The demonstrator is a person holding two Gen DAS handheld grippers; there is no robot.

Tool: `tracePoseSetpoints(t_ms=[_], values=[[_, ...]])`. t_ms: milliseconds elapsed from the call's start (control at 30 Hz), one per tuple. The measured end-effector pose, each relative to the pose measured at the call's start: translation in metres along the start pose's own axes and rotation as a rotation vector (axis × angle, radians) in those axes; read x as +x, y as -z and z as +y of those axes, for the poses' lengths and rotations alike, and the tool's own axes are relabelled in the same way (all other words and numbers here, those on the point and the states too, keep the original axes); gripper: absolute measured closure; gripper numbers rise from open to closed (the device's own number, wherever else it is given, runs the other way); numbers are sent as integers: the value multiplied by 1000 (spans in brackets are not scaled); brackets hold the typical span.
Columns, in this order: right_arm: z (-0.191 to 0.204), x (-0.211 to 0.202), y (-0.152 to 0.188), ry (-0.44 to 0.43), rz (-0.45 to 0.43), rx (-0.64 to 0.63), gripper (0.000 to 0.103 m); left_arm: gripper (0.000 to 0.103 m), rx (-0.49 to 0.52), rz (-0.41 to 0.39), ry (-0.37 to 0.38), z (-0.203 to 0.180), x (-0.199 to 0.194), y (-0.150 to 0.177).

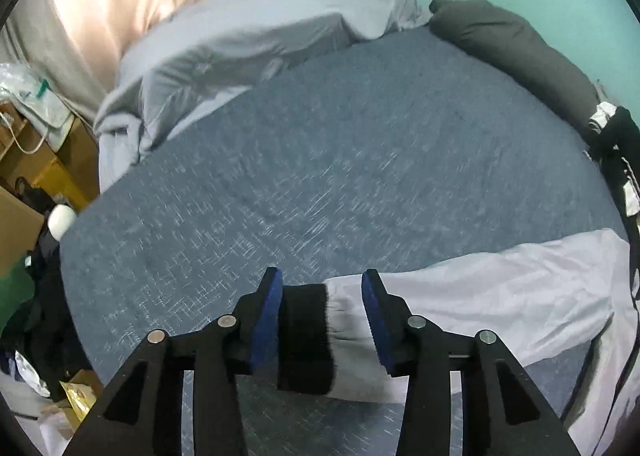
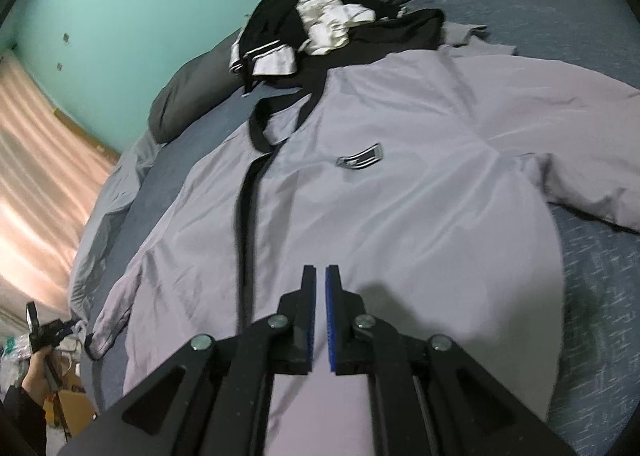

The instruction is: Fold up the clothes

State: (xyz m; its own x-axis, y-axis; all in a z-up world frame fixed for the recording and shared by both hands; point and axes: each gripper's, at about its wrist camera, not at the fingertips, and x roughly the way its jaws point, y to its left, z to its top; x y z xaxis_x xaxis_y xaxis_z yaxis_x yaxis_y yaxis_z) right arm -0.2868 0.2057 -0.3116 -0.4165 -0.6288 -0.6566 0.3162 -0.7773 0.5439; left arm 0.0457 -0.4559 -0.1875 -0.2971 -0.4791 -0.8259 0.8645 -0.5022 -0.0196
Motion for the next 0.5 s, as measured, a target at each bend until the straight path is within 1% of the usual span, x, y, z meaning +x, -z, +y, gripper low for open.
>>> tracePoseSetpoints(t_ms=[33, 67, 100, 167, 267, 333, 433, 500], values=[[3, 1, 1, -18, 7, -4, 94, 58, 10, 1, 25, -7, -5, 2], [7, 2, 2, -32, 13, -11, 89, 58, 24, 3, 53, -16, -10, 4], [12, 3, 3, -45, 22, -22, 81, 58, 50, 11, 95, -32, -13, 10], [22, 8, 6, -74, 44, -44, 73, 58, 103, 25, 178, -62, -20, 22], [42, 20, 11, -124, 102, -83, 73, 58, 179, 58, 292, -110, -28, 43], [57, 32, 17, -157, 161, -122, 73, 58, 235, 102, 363, -146, -25, 68], [77, 51, 29, -152, 229, -189, 73, 58, 314, 139, 426, -193, -24, 101], [84, 60, 35, -143, 257, -212, 73, 58, 352, 154, 463, -216, -24, 119]])
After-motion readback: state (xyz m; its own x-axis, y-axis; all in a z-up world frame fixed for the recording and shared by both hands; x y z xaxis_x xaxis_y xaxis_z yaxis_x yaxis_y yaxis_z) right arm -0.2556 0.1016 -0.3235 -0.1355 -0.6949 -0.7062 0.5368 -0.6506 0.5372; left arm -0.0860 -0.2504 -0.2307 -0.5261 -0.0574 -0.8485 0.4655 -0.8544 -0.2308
